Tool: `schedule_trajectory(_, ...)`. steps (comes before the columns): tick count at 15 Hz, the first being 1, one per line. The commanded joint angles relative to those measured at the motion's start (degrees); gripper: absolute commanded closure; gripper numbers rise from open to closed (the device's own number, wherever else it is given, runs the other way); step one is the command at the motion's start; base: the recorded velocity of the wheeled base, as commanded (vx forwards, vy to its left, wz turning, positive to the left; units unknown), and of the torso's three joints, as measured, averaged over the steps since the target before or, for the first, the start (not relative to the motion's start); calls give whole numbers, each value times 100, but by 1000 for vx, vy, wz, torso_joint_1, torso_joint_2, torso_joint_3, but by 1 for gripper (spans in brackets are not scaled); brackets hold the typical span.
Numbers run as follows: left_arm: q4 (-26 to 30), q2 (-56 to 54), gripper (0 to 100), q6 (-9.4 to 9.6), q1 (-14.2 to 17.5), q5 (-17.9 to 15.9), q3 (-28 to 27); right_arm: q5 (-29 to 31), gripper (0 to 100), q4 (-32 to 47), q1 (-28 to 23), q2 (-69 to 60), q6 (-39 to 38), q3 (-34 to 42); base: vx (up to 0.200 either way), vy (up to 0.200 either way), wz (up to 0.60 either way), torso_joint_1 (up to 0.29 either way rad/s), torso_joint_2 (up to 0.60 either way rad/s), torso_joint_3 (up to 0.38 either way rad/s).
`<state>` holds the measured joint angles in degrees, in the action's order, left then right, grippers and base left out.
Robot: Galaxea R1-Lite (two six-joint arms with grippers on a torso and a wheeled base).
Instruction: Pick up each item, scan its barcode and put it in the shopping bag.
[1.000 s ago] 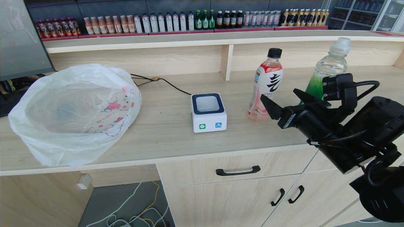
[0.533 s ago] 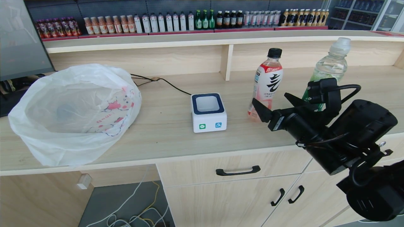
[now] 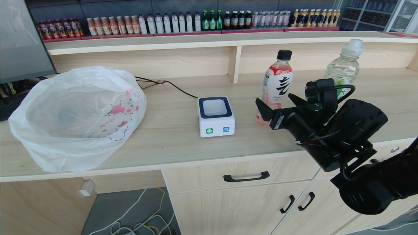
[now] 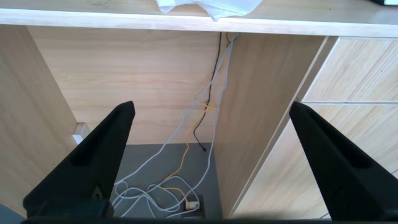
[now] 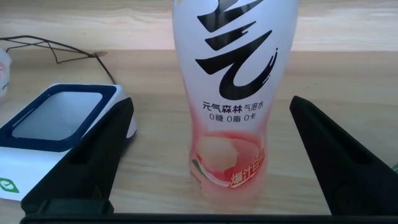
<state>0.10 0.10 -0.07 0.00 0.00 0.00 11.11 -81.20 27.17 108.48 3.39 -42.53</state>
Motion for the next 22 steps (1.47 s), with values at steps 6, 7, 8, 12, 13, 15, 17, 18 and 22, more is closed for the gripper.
schedule_trajectory(6,-1,-1,0,-1,0,0,0,6,0,105,-63,393,57,-387,0,0,0,0,0,0)
schedule_trajectory(7,-1,-1,0,-1,0,0,0,6,0,140,-63,393,57,-396,0,0,0,0,0,0)
schedule_trajectory(8,-1,-1,0,-1,0,0,0,6,0,184,-98,384,48,-396,0,0,0,0,0,0)
schedule_trajectory(12,-1,-1,0,-1,0,0,0,-47,0,289,-327,384,39,-414,0,0,0,0,0,0)
schedule_trajectory(13,-1,-1,0,-1,0,0,0,-38,0,324,-327,384,48,-414,0,0,0,0,0,0)
schedule_trajectory(15,-1,-1,0,-1,0,0,0,-38,0,526,-327,358,136,-572,0,0,0,0,0,0)
schedule_trajectory(17,-1,-1,0,-1,0,0,0,-30,0,887,-335,366,162,-923,0,0,0,0,0,0)
schedule_trajectory(18,-1,-1,0,-1,0,0,0,-38,0,948,-362,375,162,-967,0,0,0,0,0,0)
schedule_trajectory(22,-1,-1,0,-1,0,0,0,-56,0,966,-371,498,153,-1011,0,0,0,0,0,0)
